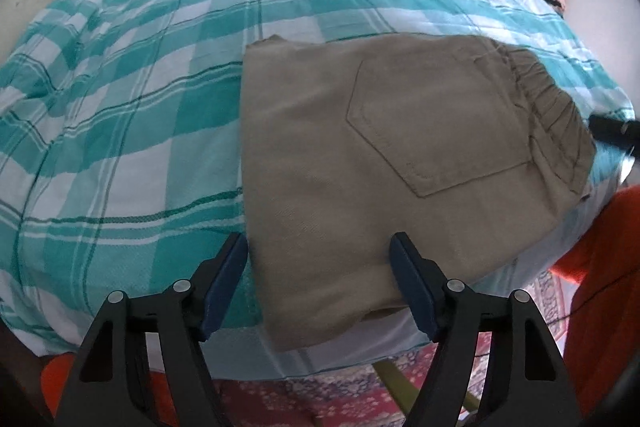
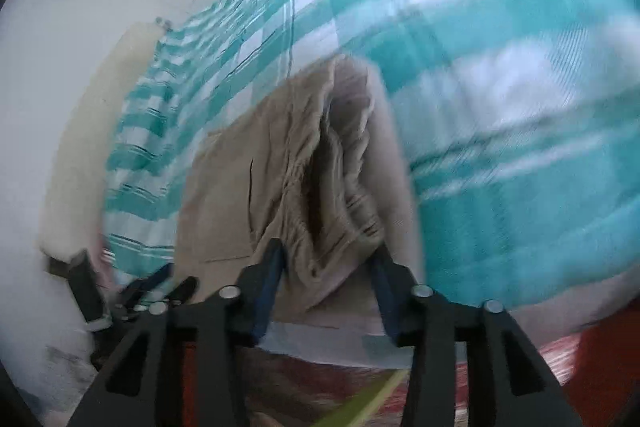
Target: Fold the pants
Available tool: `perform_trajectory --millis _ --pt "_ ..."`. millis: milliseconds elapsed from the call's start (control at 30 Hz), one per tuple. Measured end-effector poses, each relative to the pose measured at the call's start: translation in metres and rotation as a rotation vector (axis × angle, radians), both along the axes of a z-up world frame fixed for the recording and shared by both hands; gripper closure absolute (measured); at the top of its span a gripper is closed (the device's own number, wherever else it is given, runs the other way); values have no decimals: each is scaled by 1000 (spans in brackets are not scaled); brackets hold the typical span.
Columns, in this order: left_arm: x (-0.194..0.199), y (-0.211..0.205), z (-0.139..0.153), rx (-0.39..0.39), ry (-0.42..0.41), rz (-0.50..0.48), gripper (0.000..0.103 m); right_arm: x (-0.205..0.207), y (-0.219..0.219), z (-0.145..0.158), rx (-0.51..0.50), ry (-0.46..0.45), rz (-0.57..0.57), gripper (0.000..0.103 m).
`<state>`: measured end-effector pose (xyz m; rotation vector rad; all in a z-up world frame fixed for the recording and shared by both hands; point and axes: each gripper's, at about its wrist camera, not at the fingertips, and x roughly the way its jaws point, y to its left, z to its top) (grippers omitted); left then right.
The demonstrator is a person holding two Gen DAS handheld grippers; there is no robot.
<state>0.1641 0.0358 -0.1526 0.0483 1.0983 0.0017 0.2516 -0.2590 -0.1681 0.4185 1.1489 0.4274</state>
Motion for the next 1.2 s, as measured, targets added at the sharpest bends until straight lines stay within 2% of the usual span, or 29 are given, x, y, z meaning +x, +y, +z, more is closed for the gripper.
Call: perform_trajectory --millis 33,133,200,300,400,467,533,600,767,867,1000,1100,1133,1200 --pt "1 -1 1 9 0 -3 28 -3 3 16 -64 -65 13 58" --pt "2 -1 0 13 2 6 28 -3 16 57 -171 -224 65 58" --pt "2 -2 0 13 6 12 27 -3 33 77 -176 -320 127 58" --pt "2 -4 1 23 9 9 27 0 63 81 -177 -368 222 58" --pt "3 -5 0 31 12 9 27 2 89 59 -211 -368 303 58" --pt "4 -5 -1 33 14 9 27 10 96 31 -260 -316 325 58" --pt "5 -5 -2 25 16 7 25 19 92 -6 -303 -207 321 59" --pt "5 -5 -2 29 18 9 24 15 78 -18 -280 -200 300 62" --pt "6 -3 -5 19 21 23 20 17 73 -12 -254 -189 301 62" --pt "5 2 -1 -13 30 32 20 18 74 -13 -252 -186 302 62" --pt "-4 16 9 -79 20 43 20 7 66 13 -226 -204 273 62" --pt "-3 14 -5 -51 50 20 19 -18 69 30 -273 -293 347 62" --pt "-2 11 -11 -38 62 11 18 -22 72 27 -295 -298 373 62" --pt "-2 8 -18 -26 75 -5 17 -23 75 4 -351 -251 414 61"
